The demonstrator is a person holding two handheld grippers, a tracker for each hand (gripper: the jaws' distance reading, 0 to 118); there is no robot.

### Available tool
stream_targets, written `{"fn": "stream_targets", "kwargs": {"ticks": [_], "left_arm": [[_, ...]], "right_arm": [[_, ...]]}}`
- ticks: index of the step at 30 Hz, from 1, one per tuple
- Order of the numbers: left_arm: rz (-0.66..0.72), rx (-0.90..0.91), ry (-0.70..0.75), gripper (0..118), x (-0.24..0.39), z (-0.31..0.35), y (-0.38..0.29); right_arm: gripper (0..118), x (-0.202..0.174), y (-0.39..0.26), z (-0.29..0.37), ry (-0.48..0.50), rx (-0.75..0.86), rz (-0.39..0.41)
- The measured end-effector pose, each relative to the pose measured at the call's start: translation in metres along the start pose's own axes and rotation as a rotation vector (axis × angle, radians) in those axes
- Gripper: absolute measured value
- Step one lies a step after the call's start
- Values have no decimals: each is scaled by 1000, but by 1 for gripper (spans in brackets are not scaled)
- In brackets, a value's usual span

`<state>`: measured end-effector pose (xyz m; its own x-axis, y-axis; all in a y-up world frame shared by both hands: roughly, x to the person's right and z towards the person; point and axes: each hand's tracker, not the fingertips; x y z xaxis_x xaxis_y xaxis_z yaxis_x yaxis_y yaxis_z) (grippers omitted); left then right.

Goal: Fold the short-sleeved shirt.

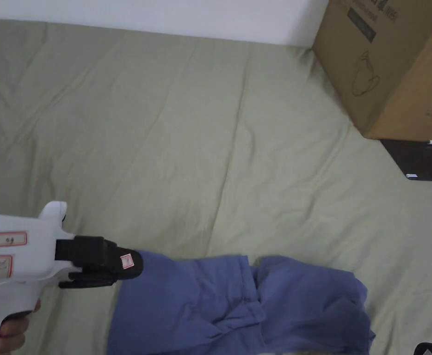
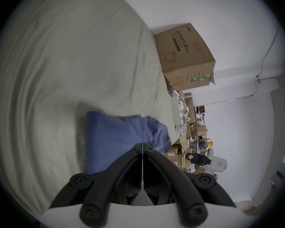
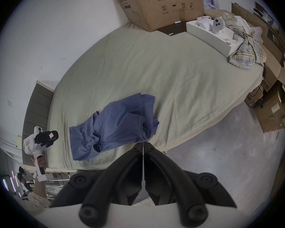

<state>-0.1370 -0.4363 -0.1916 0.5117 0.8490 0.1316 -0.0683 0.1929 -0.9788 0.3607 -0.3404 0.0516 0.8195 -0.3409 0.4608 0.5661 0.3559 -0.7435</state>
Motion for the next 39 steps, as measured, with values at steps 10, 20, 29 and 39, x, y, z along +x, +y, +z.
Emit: {"fn": "stream_targets", "kwargs": {"ticks": [10,20,29,39], "left_arm": [[103,-27,59,118,-42,-19,-5],[266,-155,-107,118,-33,-88,-16],[348,-195,106,12,-48,-63,1],[242,-132,124,12,-37,-27,18]], "right_arm": [[0,-17,8,-12,-14,-41,26],[0,-28,9,-31,12,-72,39],[0,-36,9,-27,16,-73,67],[0,-67,6,-22,-7,-65,93]]}}
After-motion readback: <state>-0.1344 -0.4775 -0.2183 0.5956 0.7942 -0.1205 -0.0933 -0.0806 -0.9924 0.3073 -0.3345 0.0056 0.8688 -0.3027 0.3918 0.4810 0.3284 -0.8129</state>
